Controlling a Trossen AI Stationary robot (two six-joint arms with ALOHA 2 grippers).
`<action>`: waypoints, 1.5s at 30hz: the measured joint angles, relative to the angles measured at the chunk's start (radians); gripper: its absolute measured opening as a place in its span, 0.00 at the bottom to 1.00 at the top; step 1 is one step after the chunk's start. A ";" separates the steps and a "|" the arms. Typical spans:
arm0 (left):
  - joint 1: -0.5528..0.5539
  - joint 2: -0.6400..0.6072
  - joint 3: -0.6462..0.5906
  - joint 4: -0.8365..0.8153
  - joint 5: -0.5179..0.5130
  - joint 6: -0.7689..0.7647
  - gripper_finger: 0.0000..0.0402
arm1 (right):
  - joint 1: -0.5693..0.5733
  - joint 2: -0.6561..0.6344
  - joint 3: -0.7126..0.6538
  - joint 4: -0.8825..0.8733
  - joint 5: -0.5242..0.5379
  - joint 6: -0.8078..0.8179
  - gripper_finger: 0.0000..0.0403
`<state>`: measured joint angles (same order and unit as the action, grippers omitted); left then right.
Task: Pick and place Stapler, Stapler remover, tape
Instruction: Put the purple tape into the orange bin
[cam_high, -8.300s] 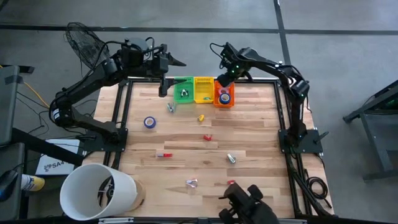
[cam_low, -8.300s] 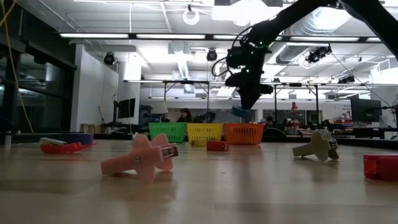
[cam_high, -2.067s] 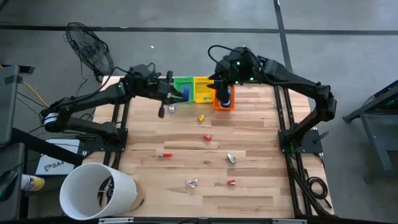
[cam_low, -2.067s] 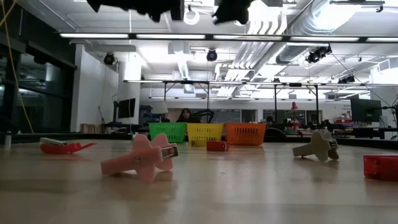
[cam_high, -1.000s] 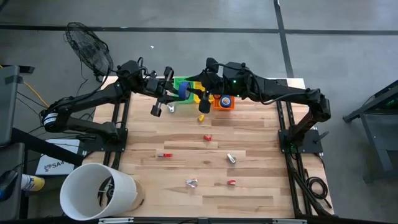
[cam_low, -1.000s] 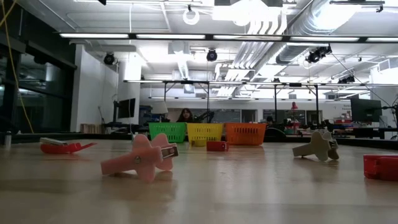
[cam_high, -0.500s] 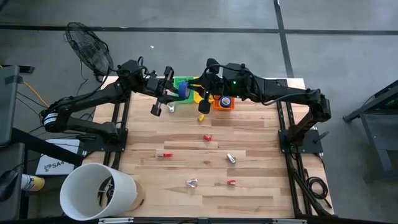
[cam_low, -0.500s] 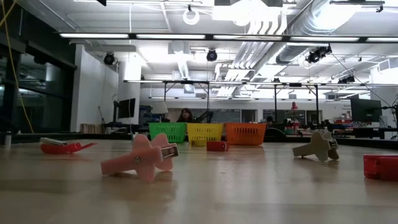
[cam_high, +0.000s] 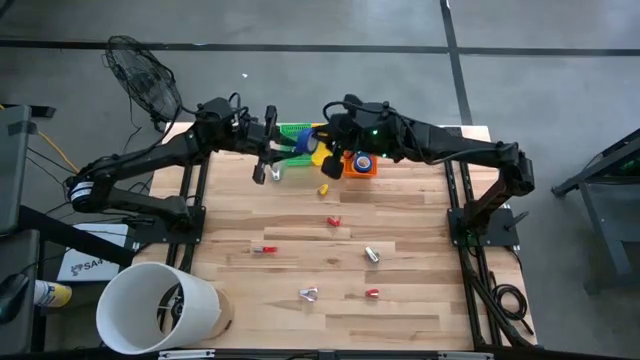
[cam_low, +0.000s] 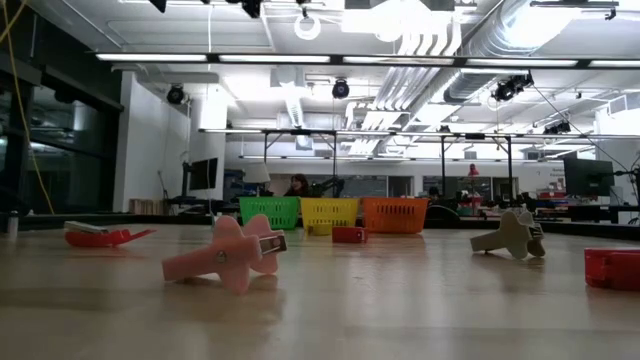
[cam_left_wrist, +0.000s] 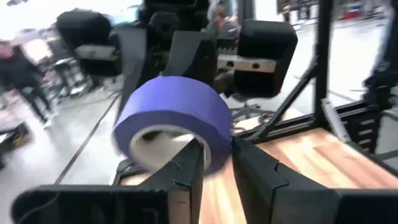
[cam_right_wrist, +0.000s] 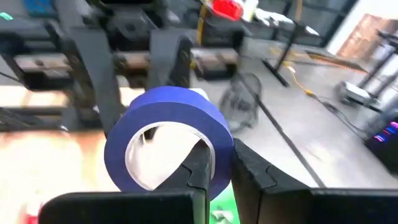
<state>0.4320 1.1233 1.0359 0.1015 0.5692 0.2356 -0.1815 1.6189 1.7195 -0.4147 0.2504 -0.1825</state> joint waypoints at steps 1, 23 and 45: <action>0.001 0.000 0.000 -0.003 -0.017 0.001 0.22 | -0.005 -0.004 0.000 -0.010 0.006 0.001 0.07; 0.000 -0.011 0.001 0.002 -0.054 -0.024 0.66 | -0.236 0.017 0.000 -0.478 0.111 0.043 0.07; -0.001 -0.010 0.001 0.001 0.017 -0.097 0.66 | -0.286 0.227 0.000 -0.253 0.143 -0.477 0.07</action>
<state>0.4313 1.1133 1.0367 0.1024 0.5858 0.1385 -0.4671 1.8458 1.7195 -0.6682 0.3931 -0.6595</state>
